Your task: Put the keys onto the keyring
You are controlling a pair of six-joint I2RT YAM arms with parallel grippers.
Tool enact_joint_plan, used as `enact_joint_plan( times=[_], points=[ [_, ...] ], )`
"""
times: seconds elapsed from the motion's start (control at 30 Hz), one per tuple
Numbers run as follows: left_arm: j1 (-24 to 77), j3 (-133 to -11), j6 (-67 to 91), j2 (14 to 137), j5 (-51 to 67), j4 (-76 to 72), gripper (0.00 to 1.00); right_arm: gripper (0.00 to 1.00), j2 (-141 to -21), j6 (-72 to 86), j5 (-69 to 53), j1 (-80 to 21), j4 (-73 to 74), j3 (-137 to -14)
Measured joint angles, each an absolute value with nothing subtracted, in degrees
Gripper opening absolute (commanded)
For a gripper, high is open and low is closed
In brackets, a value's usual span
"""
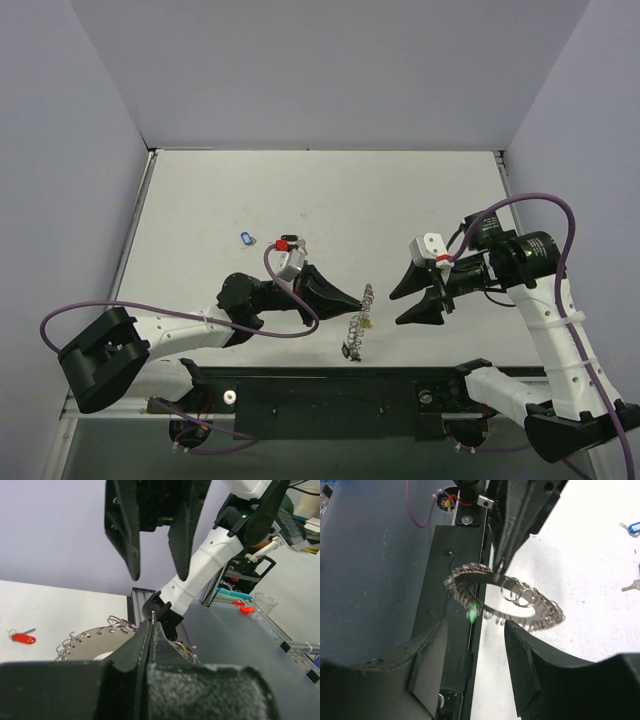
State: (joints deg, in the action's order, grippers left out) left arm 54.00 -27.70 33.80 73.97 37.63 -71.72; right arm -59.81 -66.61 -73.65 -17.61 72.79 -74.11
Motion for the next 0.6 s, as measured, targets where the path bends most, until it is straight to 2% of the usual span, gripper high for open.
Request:
enact_joint_plan(
  times=[0.07,0.6],
  points=[
    [53.95,-28.56,34.30,73.34,38.81,-71.85,0.00,0.48,-59.61,-65.98,-74.00,-16.69,72.64,-74.11],
    [53.78,-32.18,42.17,72.05,43.38,-72.71,0.00,0.51,-58.28,-64.27,-76.79,-12.67,72.51,-73.58]
  ],
)
